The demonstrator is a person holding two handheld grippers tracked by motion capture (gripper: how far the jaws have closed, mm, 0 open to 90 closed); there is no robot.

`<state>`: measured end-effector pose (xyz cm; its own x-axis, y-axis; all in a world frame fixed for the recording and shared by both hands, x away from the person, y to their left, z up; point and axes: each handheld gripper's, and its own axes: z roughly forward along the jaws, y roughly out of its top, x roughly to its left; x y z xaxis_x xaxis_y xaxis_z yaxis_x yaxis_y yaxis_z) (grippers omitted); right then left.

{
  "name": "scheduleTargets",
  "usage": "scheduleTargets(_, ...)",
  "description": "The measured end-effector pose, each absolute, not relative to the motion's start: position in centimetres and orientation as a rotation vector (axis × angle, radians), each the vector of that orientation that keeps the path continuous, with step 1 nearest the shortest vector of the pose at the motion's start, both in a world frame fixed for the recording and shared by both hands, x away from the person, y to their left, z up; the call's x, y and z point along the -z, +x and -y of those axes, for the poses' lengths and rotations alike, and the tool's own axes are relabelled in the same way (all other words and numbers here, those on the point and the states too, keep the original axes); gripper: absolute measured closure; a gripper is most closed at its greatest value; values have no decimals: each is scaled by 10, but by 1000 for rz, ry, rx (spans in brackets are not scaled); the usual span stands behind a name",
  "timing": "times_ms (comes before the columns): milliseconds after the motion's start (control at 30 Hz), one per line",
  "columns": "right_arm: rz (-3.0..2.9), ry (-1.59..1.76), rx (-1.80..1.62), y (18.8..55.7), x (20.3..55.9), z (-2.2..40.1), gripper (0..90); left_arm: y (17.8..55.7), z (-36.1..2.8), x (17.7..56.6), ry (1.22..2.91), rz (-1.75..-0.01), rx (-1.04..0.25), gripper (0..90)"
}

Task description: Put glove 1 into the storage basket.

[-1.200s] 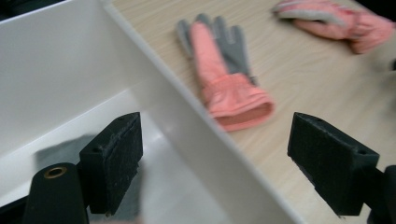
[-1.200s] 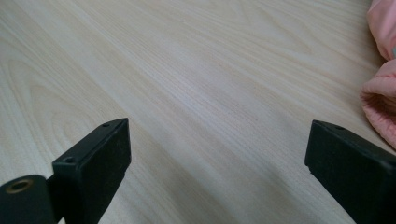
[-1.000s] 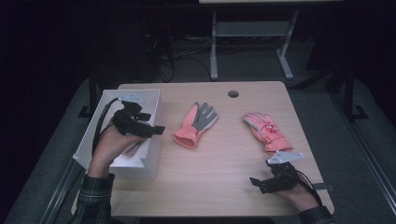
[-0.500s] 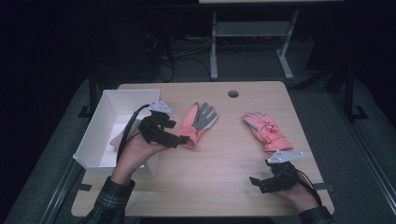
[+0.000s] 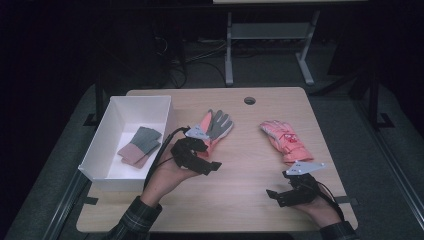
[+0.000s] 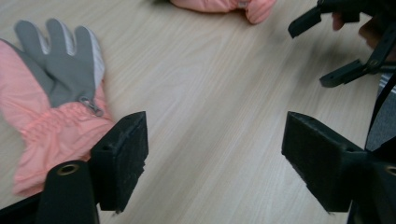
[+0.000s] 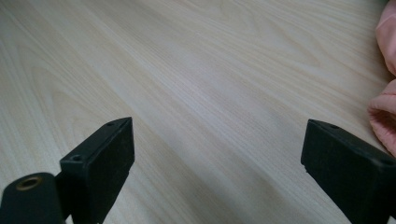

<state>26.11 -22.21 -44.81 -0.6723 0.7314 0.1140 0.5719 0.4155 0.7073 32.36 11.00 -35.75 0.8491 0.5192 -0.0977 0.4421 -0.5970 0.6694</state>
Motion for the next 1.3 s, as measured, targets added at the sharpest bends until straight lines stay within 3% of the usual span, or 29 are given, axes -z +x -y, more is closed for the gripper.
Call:
scheduleTargets(400,-2468,1127,-1108,261,448,222,92,349,-97,394,2346,-810,-158,896)
scheduleTargets(767,-2465,1133,-1118,260,449,221,92,390,-92,409,2366,-907,-268,897)
scheduleTargets(1067,-2472,1124,-1116,260,449,223,92,436,-96,417,2279,-1041,-336,897)
scheduleTargets(1300,-2473,1120,-1121,260,449,223,92,450,-95,419,2276,-1054,-351,897)
